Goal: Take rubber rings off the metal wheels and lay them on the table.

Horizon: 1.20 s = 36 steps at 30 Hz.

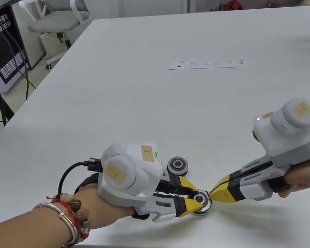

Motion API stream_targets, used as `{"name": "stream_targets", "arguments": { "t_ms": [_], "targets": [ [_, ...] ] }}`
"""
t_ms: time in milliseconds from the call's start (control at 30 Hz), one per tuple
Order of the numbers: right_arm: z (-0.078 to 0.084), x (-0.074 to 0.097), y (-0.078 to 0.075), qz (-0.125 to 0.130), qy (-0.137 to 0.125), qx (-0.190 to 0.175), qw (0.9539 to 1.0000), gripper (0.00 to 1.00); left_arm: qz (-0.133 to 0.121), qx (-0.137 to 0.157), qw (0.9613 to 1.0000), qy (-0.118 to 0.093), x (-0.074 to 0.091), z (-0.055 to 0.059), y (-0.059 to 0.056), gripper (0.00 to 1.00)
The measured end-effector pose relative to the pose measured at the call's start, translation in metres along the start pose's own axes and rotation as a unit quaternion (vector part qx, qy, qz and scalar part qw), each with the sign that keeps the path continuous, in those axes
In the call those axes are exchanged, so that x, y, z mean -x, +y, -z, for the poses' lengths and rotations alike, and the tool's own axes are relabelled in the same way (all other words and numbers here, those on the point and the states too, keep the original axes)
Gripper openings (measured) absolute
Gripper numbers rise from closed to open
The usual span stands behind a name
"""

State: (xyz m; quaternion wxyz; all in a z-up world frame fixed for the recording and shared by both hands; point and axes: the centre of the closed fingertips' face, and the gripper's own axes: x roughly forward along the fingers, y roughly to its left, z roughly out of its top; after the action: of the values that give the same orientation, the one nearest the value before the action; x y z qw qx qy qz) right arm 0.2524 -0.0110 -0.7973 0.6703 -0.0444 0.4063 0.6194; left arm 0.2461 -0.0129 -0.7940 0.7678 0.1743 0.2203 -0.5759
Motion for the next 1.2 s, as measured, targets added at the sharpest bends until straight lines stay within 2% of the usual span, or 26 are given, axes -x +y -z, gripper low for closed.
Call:
{"name": "stream_targets", "arguments": {
  "t_ms": [733,800,833,867,967,1067,1200],
  "targets": [
    [-0.002,-0.002,0.004,-0.009,-0.001,0.012,0.9999,0.0,-0.001,-0.004,1.0,0.0,0.001,-0.002,-0.002,0.14],
    [-0.002,-0.003,0.008,-0.017,-0.003,0.011,0.9998,0.0,-0.001,-0.004,1.0,0.0,0.001,-0.001,-0.001,0.14],
    [-0.005,-0.004,0.014,-0.034,-0.011,0.01,0.9993,0.0,-0.001,-0.004,1.0,0.0,0.001,-0.001,-0.001,0.14],
    [-0.012,-0.005,0.019,-0.044,-0.029,0.009,0.9985,0.0,-0.001,-0.003,1.0,0.0,0.0,-0.001,-0.001,0.14],
    [-0.006,-0.005,0.01,-0.01,0.0,0.043,0.999,0.0,-0.002,-0.003,1.0,-0.001,0.0,0.0,-0.001,0.14],
    [-0.001,-0.007,0.012,-0.018,0.004,0.03,0.9994,0.0,-0.002,-0.002,1.0,-0.001,0.0,0.0,-0.001,0.14],
    [-0.002,-0.004,0.007,-0.01,0.001,0.02,0.9997,0.0,-0.002,0.0,1.0,-0.002,0.0,0.001,-0.001,0.14]
  ]
}}
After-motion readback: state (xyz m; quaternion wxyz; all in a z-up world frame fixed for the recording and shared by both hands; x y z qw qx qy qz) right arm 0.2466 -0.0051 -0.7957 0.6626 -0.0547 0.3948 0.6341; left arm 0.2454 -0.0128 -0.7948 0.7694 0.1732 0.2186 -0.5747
